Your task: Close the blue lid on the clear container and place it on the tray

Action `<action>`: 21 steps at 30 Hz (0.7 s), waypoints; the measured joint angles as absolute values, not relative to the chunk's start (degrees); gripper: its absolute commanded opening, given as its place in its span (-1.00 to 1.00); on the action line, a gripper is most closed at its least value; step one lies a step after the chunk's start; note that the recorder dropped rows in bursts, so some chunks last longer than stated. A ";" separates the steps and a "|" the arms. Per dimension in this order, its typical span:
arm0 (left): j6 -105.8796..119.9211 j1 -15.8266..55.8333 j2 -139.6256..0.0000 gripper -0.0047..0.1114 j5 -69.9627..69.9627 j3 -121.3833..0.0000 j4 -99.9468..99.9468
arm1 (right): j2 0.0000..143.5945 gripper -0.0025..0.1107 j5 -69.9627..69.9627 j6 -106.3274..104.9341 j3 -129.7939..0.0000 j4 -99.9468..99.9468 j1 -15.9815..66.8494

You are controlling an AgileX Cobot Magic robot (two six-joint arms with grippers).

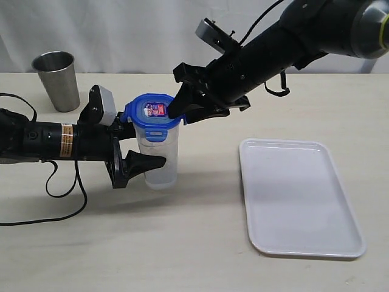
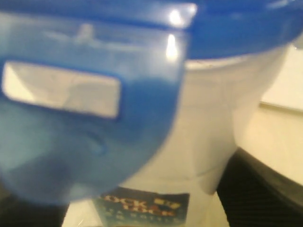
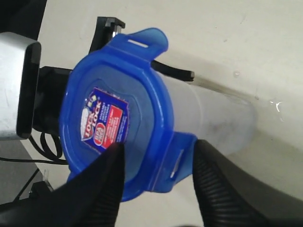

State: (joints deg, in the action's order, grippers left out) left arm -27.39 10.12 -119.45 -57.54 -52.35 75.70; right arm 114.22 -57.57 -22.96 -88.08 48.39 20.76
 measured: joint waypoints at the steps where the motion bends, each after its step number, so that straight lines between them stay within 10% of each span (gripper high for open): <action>1: -27.39 10.12 -119.45 -0.92 -57.54 -52.35 75.70 | 114.52 -0.25 -57.96 -22.96 -88.17 48.68 20.72; 21: -27.63 9.99 -119.32 -0.92 -57.22 -52.26 76.08 | 117.89 -0.47 -61.86 -29.32 -88.64 57.54 20.07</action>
